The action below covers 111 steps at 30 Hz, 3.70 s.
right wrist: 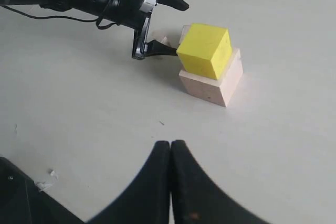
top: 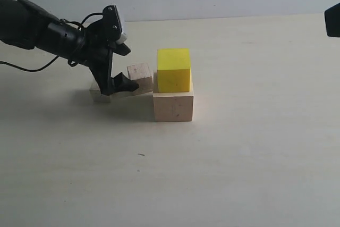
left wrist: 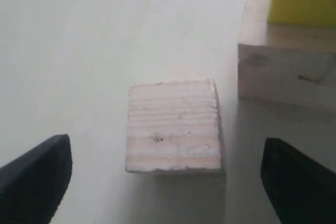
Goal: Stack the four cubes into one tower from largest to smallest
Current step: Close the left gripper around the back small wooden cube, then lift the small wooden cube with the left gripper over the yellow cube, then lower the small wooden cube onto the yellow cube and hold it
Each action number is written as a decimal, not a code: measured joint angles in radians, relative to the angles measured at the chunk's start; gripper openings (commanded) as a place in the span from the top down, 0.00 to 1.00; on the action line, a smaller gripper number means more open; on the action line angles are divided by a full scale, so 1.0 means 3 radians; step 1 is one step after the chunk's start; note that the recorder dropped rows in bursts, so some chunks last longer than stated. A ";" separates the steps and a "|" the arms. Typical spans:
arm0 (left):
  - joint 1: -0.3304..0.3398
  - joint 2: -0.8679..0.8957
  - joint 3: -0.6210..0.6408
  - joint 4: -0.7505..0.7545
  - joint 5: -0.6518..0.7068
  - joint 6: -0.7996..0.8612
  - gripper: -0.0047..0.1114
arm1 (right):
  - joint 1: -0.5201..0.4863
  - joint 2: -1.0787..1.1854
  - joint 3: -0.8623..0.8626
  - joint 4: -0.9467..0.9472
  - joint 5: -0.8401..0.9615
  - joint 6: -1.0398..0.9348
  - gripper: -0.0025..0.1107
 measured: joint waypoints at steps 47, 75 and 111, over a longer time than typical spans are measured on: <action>0.0203 -0.0664 -0.0187 0.0851 0.0480 -0.0816 0.96 | 0.0000 0.0000 0.0000 0.0028 -0.0041 0.0027 0.98; -0.0227 -0.1165 -0.0601 0.0854 0.1089 -0.1122 0.96 | 0.0000 0.0000 0.0000 0.0028 -0.0136 0.0027 0.98; -0.0538 -0.0655 -0.1004 0.1212 0.1285 -0.1758 0.96 | 0.0000 0.0000 0.0000 0.0099 -0.0149 0.0027 0.98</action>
